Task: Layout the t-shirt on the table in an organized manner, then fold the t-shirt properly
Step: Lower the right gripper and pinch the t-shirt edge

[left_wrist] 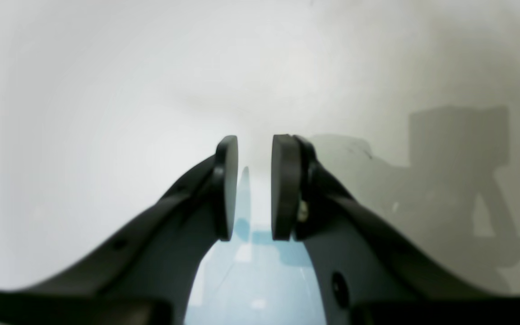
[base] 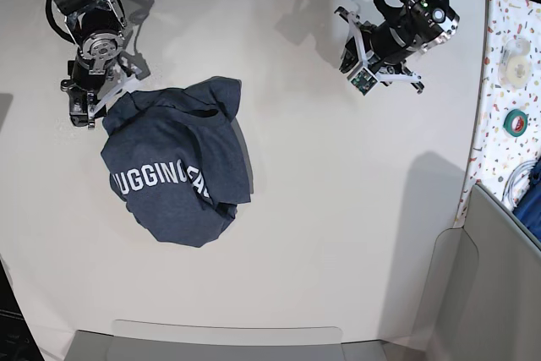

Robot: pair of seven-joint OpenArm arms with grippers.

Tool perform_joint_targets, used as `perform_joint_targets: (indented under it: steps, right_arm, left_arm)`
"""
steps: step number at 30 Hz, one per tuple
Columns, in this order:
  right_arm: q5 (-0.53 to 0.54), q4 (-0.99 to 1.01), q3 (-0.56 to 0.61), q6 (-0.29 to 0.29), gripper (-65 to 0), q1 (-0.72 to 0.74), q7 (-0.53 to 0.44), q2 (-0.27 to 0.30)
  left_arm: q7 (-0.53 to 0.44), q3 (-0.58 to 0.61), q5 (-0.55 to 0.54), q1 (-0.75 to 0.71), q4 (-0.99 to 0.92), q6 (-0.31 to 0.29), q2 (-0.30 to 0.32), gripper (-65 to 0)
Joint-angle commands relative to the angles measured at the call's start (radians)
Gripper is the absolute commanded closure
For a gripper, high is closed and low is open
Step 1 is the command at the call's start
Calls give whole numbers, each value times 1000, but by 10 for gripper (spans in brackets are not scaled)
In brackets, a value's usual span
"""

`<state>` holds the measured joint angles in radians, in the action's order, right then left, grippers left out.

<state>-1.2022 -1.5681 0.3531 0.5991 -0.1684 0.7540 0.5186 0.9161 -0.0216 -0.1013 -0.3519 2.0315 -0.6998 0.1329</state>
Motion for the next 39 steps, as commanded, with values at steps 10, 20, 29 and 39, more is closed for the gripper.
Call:
perform_joint_targets:
  steps: [10, 20, 29, 39]
  right_arm:
    - [46, 24, 1, 32, -319, 28, -138, -84]
    - [49, 42, 5, -15, -319, 28, -268, -101]
    - [49, -30, 7, -15, -319, -39, -275, -99]
    - [49, -65, 8, -15, -319, -76, -275, -99]
  left_arm:
    - [-15, -8, -8, 1, 21, 4, 4, -133]
    - [-15, -10, -8, -11, 21, 4, 4, -133]
    - [-15, -11, -8, -11, 21, 4, 4, -133]
    - [-15, -11, -8, -11, 21, 4, 4, -133]
